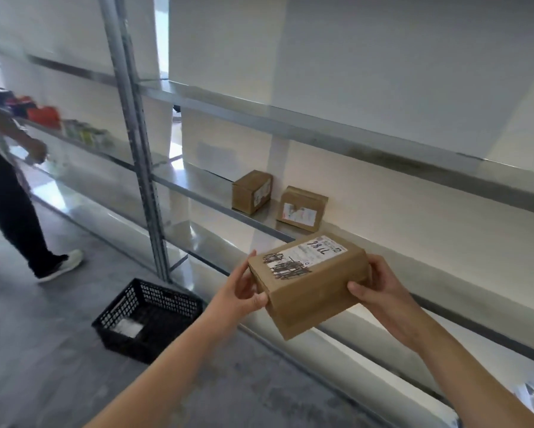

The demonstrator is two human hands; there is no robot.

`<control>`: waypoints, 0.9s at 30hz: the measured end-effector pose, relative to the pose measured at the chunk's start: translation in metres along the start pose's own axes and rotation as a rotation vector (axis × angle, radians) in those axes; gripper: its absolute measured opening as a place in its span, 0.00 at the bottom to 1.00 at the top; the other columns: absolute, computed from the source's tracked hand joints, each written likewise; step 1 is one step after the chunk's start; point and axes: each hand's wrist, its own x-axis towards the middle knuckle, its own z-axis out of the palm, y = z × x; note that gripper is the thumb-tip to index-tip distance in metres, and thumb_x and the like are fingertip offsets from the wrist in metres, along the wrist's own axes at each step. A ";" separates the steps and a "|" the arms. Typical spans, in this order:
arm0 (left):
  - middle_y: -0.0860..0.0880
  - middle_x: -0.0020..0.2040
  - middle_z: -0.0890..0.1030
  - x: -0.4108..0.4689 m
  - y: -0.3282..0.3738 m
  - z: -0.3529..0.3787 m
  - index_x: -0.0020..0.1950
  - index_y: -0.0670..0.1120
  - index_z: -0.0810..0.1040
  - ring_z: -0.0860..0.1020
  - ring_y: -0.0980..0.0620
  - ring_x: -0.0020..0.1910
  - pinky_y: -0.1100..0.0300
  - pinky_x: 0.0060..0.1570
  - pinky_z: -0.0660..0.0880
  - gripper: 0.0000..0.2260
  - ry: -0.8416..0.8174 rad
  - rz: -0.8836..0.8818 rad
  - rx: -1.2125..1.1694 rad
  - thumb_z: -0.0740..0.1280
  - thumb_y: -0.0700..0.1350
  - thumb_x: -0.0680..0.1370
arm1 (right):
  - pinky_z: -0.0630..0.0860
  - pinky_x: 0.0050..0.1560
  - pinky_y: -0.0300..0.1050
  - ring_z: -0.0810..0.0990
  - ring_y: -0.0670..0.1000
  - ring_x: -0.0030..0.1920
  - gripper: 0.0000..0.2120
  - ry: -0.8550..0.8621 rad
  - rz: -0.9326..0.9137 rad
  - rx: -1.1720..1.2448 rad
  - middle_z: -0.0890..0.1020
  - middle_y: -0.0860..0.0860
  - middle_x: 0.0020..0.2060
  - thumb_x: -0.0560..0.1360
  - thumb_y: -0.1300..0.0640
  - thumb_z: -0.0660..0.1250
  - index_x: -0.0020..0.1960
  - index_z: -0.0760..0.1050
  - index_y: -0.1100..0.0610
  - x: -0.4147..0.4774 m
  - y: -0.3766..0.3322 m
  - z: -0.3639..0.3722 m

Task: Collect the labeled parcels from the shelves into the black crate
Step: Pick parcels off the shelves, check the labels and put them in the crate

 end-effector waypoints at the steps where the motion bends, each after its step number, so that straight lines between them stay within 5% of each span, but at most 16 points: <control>1: 0.47 0.72 0.73 -0.003 0.002 -0.007 0.78 0.50 0.60 0.72 0.50 0.71 0.51 0.70 0.70 0.38 -0.029 0.001 -0.022 0.74 0.36 0.73 | 0.75 0.63 0.54 0.75 0.55 0.65 0.37 -0.018 0.018 -0.028 0.78 0.51 0.64 0.55 0.46 0.85 0.60 0.75 0.49 0.008 0.004 0.006; 4: 0.44 0.70 0.75 -0.007 0.008 -0.026 0.75 0.46 0.65 0.72 0.45 0.71 0.46 0.71 0.67 0.36 -0.012 0.012 -0.041 0.77 0.36 0.70 | 0.75 0.64 0.55 0.76 0.55 0.64 0.36 -0.078 0.049 -0.029 0.80 0.50 0.62 0.53 0.47 0.86 0.58 0.76 0.49 0.033 0.011 0.021; 8: 0.46 0.66 0.79 -0.002 0.016 -0.047 0.71 0.46 0.70 0.76 0.48 0.67 0.58 0.63 0.75 0.32 0.133 0.019 0.012 0.72 0.28 0.70 | 0.74 0.63 0.54 0.78 0.54 0.63 0.35 -0.165 0.043 0.007 0.82 0.51 0.60 0.51 0.48 0.86 0.55 0.77 0.48 0.081 0.021 0.041; 13: 0.47 0.65 0.79 0.018 0.028 -0.070 0.72 0.49 0.71 0.76 0.48 0.66 0.56 0.62 0.75 0.28 0.271 0.026 0.067 0.72 0.34 0.74 | 0.70 0.70 0.58 0.75 0.54 0.69 0.30 -0.226 0.013 0.027 0.78 0.50 0.66 0.73 0.68 0.71 0.70 0.71 0.47 0.162 0.040 0.067; 18: 0.50 0.65 0.78 0.044 0.050 -0.081 0.69 0.52 0.74 0.76 0.44 0.65 0.45 0.58 0.77 0.19 0.417 -0.035 -0.059 0.66 0.49 0.78 | 0.78 0.61 0.55 0.79 0.55 0.63 0.28 -0.203 0.029 0.172 0.77 0.51 0.66 0.72 0.57 0.71 0.70 0.70 0.47 0.221 0.028 0.110; 21: 0.52 0.67 0.78 0.062 0.057 -0.084 0.67 0.45 0.75 0.76 0.50 0.66 0.48 0.59 0.78 0.19 0.490 -0.050 -0.094 0.59 0.53 0.80 | 0.80 0.46 0.48 0.81 0.54 0.56 0.16 -0.154 0.092 0.180 0.78 0.53 0.60 0.78 0.60 0.67 0.63 0.71 0.49 0.247 0.017 0.132; 24: 0.47 0.67 0.77 0.080 0.045 -0.093 0.58 0.43 0.74 0.80 0.47 0.61 0.50 0.57 0.79 0.15 0.595 -0.015 -0.037 0.70 0.47 0.74 | 0.79 0.43 0.48 0.84 0.54 0.48 0.07 -0.275 0.182 0.143 0.83 0.55 0.54 0.81 0.54 0.62 0.55 0.78 0.47 0.264 0.010 0.140; 27: 0.49 0.69 0.72 0.093 0.030 -0.105 0.67 0.63 0.67 0.76 0.46 0.66 0.43 0.64 0.74 0.40 0.754 -0.052 0.092 0.82 0.59 0.60 | 0.83 0.46 0.48 0.87 0.54 0.44 0.16 -0.427 0.358 0.212 0.87 0.56 0.47 0.80 0.46 0.61 0.50 0.85 0.52 0.274 0.004 0.140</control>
